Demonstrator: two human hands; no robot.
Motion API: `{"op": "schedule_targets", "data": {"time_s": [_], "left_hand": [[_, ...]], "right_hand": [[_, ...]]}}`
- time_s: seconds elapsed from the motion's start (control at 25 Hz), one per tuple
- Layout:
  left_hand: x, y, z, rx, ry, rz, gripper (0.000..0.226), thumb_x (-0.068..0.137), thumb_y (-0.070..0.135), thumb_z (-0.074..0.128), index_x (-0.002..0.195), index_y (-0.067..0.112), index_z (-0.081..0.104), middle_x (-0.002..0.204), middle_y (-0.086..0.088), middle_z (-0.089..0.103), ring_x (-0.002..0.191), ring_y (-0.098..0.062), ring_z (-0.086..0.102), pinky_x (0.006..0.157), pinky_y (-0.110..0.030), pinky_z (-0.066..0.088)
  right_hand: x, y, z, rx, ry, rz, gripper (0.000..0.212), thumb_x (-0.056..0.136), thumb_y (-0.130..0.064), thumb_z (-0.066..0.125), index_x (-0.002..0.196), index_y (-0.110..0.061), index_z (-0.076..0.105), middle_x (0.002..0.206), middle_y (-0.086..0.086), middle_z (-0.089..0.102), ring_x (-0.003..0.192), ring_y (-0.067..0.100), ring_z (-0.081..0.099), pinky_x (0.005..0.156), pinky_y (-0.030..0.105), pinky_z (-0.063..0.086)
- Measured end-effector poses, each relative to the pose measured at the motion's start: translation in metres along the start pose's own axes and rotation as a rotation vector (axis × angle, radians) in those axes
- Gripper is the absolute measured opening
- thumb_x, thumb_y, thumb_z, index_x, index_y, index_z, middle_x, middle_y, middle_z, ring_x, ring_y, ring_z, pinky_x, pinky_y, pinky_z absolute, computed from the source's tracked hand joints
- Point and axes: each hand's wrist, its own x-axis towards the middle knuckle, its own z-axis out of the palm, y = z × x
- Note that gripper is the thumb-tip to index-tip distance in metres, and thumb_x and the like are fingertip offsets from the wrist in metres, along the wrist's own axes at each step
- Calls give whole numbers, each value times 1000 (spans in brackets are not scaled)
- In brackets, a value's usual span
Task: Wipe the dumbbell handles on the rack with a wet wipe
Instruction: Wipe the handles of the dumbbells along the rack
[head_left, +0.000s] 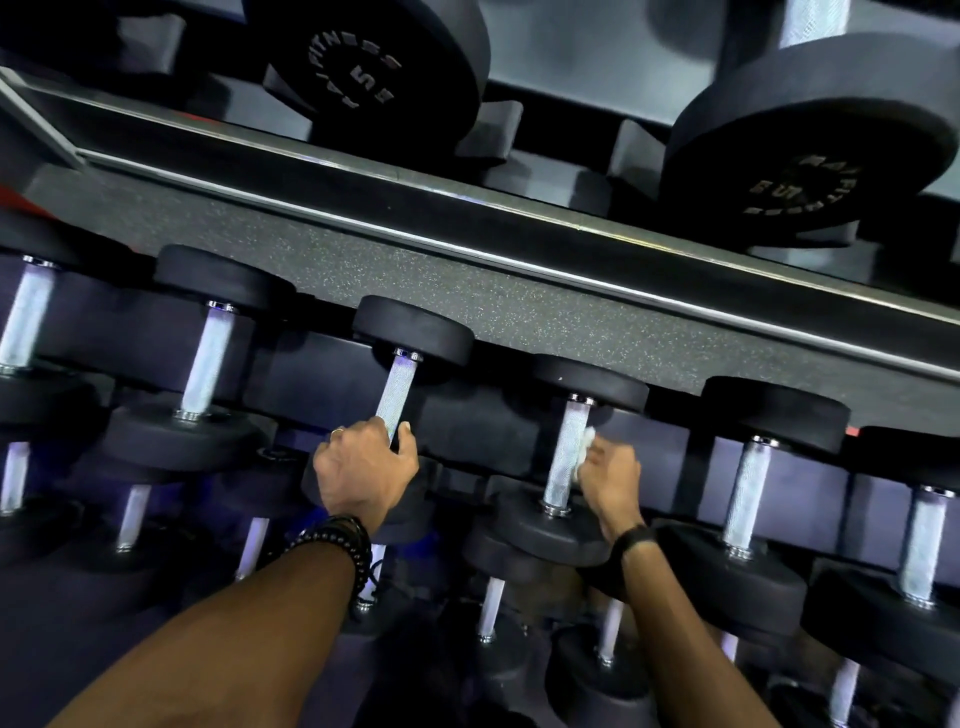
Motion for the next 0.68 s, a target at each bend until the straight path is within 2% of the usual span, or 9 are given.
{"op": "schedule_targets", "data": {"time_s": [0.08, 0.12, 0.24, 0.32, 0.44, 0.48, 0.52, 0.6, 0.68], "left_hand": [[-1, 0, 0, 0, 3, -2, 35, 83, 37, 66, 68, 6, 68, 64, -15, 65, 65, -38, 62, 61, -38, 46], [0, 1, -1, 3, 4, -3, 35, 83, 37, 66, 68, 6, 68, 64, -15, 65, 65, -38, 62, 61, -38, 46], [0, 0, 0, 7, 1, -2, 35, 83, 38, 65, 68, 6, 68, 65, -15, 66, 65, -38, 63, 62, -39, 47], [1, 0, 0, 13, 5, -4, 35, 83, 38, 65, 68, 6, 68, 65, -14, 66, 65, -37, 63, 62, -38, 46], [0, 0, 0, 18, 4, -2, 36, 84, 39, 63, 67, 7, 68, 63, -14, 65, 63, -36, 62, 61, -37, 46], [0, 0, -1, 23, 9, -7, 37, 83, 39, 62, 66, 7, 68, 63, -14, 65, 63, -36, 62, 61, -37, 47], [0, -1, 0, 27, 8, -9, 36, 83, 39, 64, 66, 7, 68, 62, -14, 65, 62, -36, 62, 61, -37, 47], [1, 0, 0, 25, 12, -12, 35, 82, 38, 67, 66, 8, 68, 63, -14, 65, 62, -36, 63, 62, -37, 48], [0, 0, -1, 24, 8, -15, 34, 81, 38, 67, 66, 8, 68, 63, -14, 65, 63, -36, 63, 62, -37, 48]], "right_hand": [[-12, 19, -2, 156, -268, 34, 36, 78, 13, 48, 85, -9, 77, 84, 3, 75, 81, 23, 68, 79, 38, 55], [-5, 12, -5, 265, -318, 73, 40, 76, 17, 43, 79, -7, 75, 80, 8, 74, 78, 26, 65, 72, 35, 53], [30, -26, -11, 578, -253, 149, 25, 65, 18, 44, 70, -1, 59, 68, 14, 59, 69, 30, 52, 58, 29, 42], [22, -24, -12, 558, -370, 160, 21, 70, 14, 55, 84, 0, 62, 74, 16, 61, 73, 30, 58, 64, 32, 49], [-5, 1, -14, 464, -705, 191, 15, 79, -1, 69, 93, -2, 63, 76, 13, 62, 72, 24, 60, 68, 31, 52], [-1, -6, -14, 469, -718, 212, 19, 76, -8, 74, 91, -3, 64, 74, 11, 61, 68, 22, 60, 66, 30, 52], [10, -17, -11, 502, -643, 231, 23, 72, -12, 78, 88, -5, 64, 70, 8, 60, 61, 20, 59, 61, 28, 52], [32, -40, 0, 576, -434, 234, 24, 70, -8, 81, 84, -9, 62, 64, 2, 56, 47, 12, 51, 48, 23, 46], [29, -41, 14, 571, -322, 201, 24, 72, 0, 80, 88, -6, 62, 62, 3, 55, 41, 8, 48, 42, 21, 43]]}}
